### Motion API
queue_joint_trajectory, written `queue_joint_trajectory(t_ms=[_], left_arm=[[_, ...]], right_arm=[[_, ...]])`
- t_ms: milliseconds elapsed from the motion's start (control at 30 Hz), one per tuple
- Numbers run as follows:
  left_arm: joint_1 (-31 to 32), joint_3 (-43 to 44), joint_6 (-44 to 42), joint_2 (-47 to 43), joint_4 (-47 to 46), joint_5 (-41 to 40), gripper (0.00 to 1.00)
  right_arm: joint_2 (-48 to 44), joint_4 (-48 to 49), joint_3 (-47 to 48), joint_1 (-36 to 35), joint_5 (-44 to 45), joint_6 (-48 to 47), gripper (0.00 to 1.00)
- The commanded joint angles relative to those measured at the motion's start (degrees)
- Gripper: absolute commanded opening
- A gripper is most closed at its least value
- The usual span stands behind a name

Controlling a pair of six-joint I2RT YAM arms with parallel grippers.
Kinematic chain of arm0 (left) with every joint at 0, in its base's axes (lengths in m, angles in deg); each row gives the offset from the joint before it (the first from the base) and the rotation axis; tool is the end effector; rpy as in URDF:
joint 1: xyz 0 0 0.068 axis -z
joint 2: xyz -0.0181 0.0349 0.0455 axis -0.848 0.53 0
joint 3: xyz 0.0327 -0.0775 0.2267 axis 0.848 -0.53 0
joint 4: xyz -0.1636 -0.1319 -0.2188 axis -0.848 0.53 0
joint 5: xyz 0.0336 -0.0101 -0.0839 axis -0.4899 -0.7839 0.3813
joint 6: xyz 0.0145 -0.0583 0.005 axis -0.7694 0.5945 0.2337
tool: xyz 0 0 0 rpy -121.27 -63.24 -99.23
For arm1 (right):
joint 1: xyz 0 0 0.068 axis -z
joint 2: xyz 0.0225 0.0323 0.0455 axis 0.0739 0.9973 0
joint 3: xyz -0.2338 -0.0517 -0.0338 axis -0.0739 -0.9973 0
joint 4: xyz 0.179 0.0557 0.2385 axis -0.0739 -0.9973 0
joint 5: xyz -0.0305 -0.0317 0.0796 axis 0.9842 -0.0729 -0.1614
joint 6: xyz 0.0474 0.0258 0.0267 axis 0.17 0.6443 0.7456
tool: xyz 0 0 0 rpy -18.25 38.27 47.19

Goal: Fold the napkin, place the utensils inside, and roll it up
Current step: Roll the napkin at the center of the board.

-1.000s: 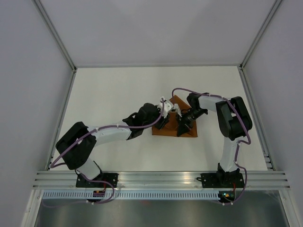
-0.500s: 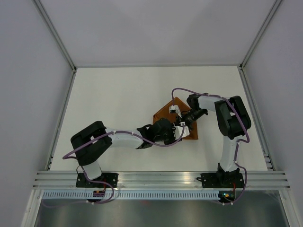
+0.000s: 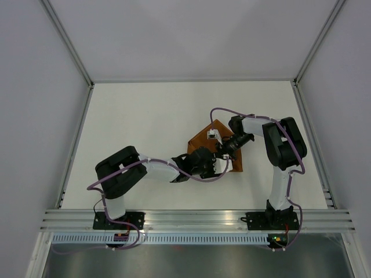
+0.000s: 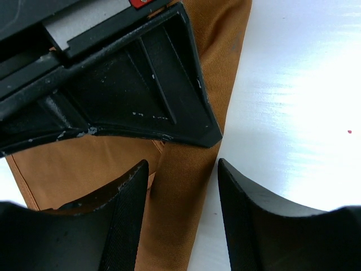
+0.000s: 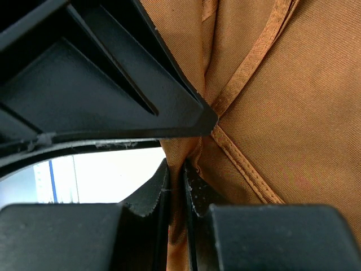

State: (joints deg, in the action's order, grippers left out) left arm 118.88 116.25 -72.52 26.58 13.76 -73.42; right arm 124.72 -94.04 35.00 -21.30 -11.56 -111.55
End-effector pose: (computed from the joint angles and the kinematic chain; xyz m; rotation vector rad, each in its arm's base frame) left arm 0.1891 -0.3425 0.0675 1.5872 1.5656 -0.3455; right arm 0.3142 0.1334 0.0495 -1.5118 2.2487 1.3590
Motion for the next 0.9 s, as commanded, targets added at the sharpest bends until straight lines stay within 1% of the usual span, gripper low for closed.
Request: queue_joint_trajectory(t_ms=[0, 67, 167, 267, 300, 367, 400, 467, 500, 600, 667, 833, 867], left_arm=[[0.2, 1.9, -3.3, 2.5, 1.1, 1.4, 0.58], [0.3, 2.4, -3.0, 3.3, 2.0, 2.1, 0.57], [0.3, 3.5, -2.5, 4.3, 4.4, 3.4, 0.52], [0.3, 4.4, -1.7, 4.9, 6.5, 4.4, 0.45], [0.3, 4.8, -1.6, 5.2, 7.1, 4.7, 0.4], [0.3, 5.3, -1.0, 5.6, 9.0, 5.4, 0.35], [0.3, 5.6, -1.0, 5.9, 9.6, 5.7, 0.29], [0.3, 6.3, -0.5, 6.5, 11.1, 6.4, 0.23], [0.3, 6.7, -0.4, 6.6, 11.7, 6.5, 0.16], [0.3, 8.1, 0.2, 7.9, 14.2, 8.0, 0.05], [0.3, 8.5, 0.8, 8.5, 15.0, 9.1, 0.02], [-0.5, 10.8, 3.2, 10.2, 17.4, 13.8, 0.02], [-0.8, 11.1, 3.7, 10.5, 19.6, 14.6, 0.02]], right_arm=[[4.0, 3.9, -1.2, -0.2, 9.9, -3.4, 0.04], [3.9, 3.9, -1.2, -0.2, 9.9, -3.5, 0.03], [3.9, 3.9, -1.2, -0.2, 9.9, -3.5, 0.04], [3.9, 3.9, -1.2, -0.2, 9.9, -3.5, 0.04], [3.9, 3.9, -1.2, -0.2, 9.9, -3.4, 0.04], [3.8, 4.0, -1.3, -0.2, 9.9, -3.5, 0.04], [3.8, 4.0, -1.3, -0.2, 9.9, -3.5, 0.04], [3.7, 4.2, -1.5, -0.2, 9.9, -3.5, 0.03], [3.7, 4.2, -1.5, -0.2, 9.9, -3.5, 0.04], [3.4, 4.5, -1.8, -0.2, 9.9, -3.5, 0.04], [3.0, 4.8, -2.1, -0.3, 9.9, -3.4, 0.04], [2.1, 6.1, -3.2, -0.2, 10.0, -3.0, 0.04], [1.8, 6.3, -3.2, -0.3, 10.0, -2.9, 0.04]])
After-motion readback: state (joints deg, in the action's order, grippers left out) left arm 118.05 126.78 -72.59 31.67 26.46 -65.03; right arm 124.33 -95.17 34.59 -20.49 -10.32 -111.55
